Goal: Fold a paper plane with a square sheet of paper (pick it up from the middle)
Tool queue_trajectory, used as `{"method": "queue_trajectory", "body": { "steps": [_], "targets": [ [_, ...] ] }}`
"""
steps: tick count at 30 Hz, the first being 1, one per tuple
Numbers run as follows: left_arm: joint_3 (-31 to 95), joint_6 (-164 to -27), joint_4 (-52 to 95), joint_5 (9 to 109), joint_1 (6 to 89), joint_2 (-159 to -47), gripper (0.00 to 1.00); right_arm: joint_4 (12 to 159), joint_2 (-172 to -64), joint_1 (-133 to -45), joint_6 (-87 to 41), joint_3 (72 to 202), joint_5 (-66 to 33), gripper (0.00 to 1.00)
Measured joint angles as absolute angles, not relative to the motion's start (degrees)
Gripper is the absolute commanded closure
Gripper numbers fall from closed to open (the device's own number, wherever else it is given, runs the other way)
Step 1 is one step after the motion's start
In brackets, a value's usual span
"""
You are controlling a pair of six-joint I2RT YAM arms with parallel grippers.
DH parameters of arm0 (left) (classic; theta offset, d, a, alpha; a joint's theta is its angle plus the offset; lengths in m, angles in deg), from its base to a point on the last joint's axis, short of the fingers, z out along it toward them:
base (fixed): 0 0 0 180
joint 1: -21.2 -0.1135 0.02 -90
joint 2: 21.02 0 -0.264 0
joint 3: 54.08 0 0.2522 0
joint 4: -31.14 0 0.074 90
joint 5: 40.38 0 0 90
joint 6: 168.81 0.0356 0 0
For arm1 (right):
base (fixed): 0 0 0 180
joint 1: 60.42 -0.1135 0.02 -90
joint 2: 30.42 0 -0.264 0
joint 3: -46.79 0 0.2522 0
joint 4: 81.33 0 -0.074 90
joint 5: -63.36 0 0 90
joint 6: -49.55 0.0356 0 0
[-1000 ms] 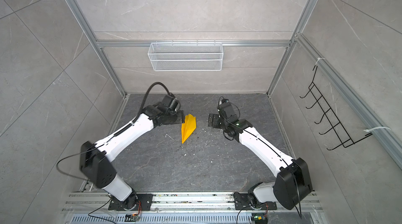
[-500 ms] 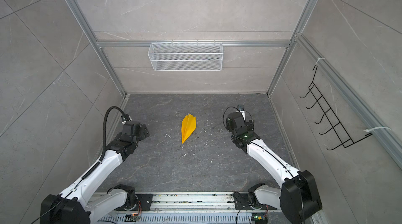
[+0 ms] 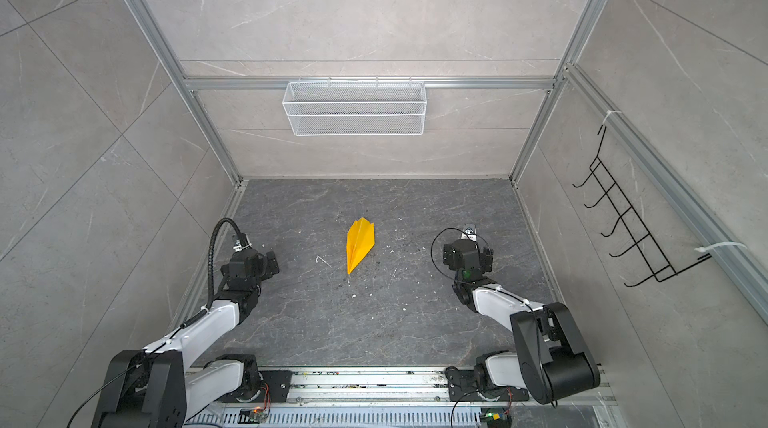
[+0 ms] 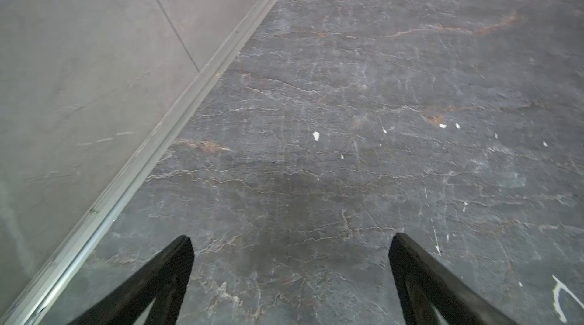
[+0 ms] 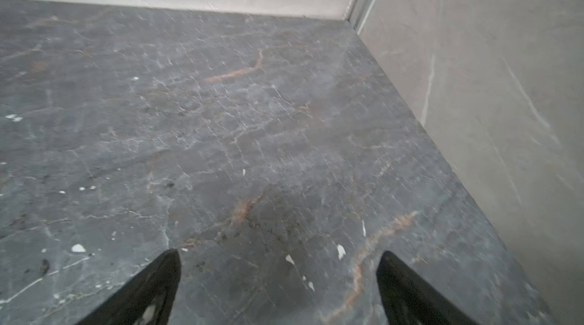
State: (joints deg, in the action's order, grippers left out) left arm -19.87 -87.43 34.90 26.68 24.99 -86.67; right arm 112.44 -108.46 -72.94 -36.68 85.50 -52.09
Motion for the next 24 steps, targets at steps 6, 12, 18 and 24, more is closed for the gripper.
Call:
{"method": "queue_trajectory", "body": {
  "steps": [6,12,18,24],
  "targets": [
    [-24.1,-83.6,47.7,37.3,22.3,-91.4,0.01,123.8,-111.6,-71.2,-39.5,82.8,-44.7,0.01],
    [-24.0,-80.8,53.0,44.7,20.8,-93.4,0.01,130.5,-115.6,-68.5,-40.3,81.6,-38.0,0.01],
    [-23.1,-79.5,58.9,47.8,19.1,-100.4,0.01,132.8,-117.0,-66.8,-40.2,81.4,-33.8,0.01],
    [-21.4,-79.5,61.0,47.9,18.5,-106.3,0.00,133.5,-117.0,-66.7,-40.3,81.4,-32.6,0.01]
  ]
}}
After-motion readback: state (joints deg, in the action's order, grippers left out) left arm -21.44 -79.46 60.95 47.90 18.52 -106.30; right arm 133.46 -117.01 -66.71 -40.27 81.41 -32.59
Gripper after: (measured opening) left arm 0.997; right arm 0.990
